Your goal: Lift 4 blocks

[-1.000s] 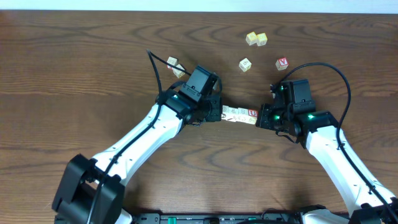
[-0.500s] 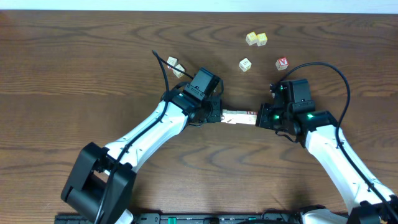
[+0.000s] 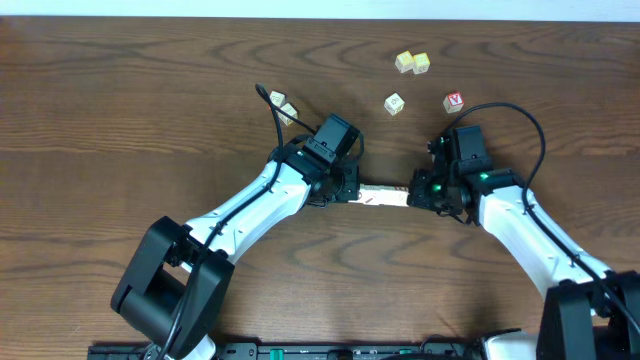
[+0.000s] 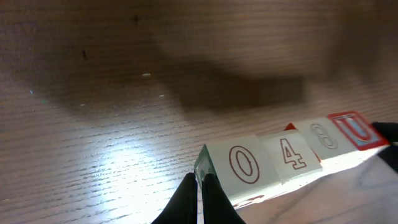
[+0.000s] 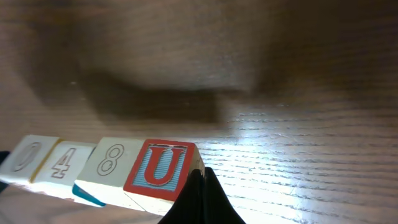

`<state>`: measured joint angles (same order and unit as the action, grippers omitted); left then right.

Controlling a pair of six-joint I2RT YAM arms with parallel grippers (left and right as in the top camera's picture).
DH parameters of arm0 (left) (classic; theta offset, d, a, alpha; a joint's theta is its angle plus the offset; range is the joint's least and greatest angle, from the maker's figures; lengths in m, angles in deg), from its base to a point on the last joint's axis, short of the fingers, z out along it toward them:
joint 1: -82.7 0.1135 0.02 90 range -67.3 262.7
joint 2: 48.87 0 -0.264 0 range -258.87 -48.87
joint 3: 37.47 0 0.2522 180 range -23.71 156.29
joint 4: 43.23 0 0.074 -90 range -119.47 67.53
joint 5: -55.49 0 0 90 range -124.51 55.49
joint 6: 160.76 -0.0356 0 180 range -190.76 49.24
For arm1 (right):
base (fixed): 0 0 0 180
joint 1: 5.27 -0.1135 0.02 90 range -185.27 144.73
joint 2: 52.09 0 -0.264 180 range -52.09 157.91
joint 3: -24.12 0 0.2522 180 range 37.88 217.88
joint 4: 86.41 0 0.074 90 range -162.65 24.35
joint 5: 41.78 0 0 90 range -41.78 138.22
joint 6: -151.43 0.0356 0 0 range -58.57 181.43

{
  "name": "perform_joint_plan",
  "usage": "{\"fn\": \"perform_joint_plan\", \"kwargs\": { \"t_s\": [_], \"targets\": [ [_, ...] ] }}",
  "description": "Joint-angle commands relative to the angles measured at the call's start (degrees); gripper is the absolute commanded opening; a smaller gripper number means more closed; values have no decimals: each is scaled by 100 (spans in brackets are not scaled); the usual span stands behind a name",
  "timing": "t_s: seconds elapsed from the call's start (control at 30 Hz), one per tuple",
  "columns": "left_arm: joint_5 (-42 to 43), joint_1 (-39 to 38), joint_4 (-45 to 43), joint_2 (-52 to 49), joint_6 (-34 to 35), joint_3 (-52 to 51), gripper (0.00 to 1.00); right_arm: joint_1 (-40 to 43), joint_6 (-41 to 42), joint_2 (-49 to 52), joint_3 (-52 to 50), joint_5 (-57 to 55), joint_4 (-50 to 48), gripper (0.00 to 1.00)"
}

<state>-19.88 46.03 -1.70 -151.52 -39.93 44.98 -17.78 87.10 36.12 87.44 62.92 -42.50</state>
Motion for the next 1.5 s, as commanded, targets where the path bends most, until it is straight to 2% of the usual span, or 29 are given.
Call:
{"fn": "perform_joint_plan", "kwargs": {
  "t_s": [0.0,1.47],
  "targets": [
    [570,-232,-153,-133,55,-2,7,-186,212,109,90,896,-127,1],
    [525,-238,-361,-916,138,-2,7,-186,260,1040,87,870,-514,1]
  ]
}}
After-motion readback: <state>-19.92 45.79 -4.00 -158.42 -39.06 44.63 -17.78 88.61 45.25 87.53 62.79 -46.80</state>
